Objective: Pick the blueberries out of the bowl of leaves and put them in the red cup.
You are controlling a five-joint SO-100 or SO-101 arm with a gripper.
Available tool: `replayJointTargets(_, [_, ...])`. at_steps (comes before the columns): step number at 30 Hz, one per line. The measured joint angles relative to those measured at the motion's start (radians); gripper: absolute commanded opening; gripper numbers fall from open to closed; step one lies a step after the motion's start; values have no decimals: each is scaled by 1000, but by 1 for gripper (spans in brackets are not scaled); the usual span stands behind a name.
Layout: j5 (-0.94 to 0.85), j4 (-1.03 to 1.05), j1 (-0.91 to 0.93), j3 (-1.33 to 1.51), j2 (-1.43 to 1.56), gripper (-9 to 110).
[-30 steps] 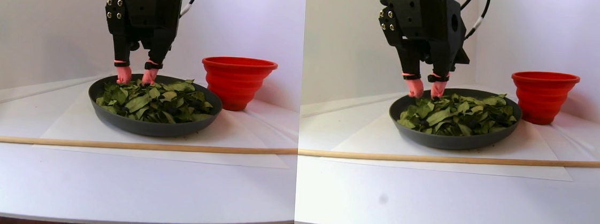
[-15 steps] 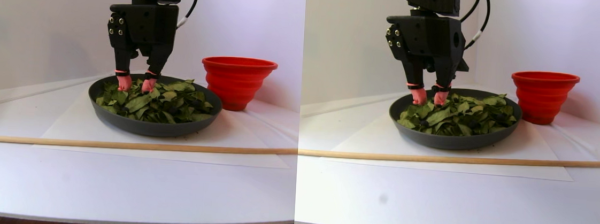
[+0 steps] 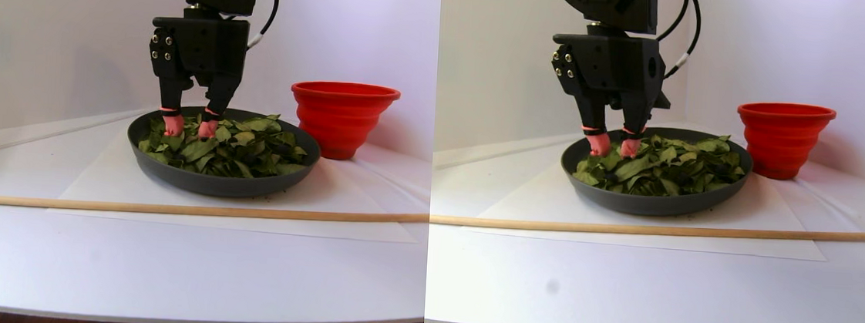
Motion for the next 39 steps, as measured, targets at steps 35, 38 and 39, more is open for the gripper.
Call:
replayJointTargets(35, [25, -117, -32, -64, -156, 14])
replayJointTargets(38, [25, -117, -32, -64, -164, 14])
replayJointTargets(39, [25, -117, -32, -64, -169, 14])
